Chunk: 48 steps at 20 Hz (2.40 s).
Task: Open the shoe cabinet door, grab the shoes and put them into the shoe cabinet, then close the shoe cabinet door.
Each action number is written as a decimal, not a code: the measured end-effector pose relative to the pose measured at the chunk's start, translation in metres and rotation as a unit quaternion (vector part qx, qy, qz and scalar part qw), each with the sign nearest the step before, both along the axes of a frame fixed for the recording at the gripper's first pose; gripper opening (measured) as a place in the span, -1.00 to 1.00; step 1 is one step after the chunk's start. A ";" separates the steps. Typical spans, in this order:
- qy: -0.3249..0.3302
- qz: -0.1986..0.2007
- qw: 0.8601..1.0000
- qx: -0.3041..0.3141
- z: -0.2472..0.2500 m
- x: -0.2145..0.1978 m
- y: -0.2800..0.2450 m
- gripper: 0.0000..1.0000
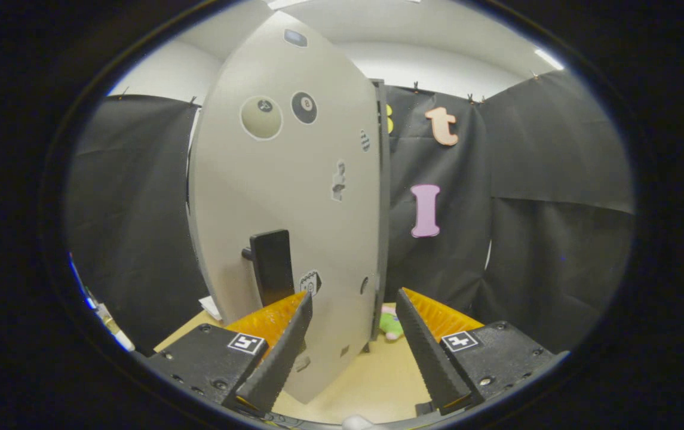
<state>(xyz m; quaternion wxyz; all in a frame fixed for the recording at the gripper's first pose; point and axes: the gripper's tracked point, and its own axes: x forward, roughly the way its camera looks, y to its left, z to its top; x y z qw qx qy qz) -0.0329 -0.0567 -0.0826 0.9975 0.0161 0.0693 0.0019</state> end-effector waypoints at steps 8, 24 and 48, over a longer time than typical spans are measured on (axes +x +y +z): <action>-0.006 0.079 0.997 0.002 0.002 0.051 0.109 0.96; -0.006 0.034 0.999 -0.003 0.032 0.028 0.074 0.98; -0.055 -0.059 0.997 0.002 0.110 -0.063 -0.034 0.98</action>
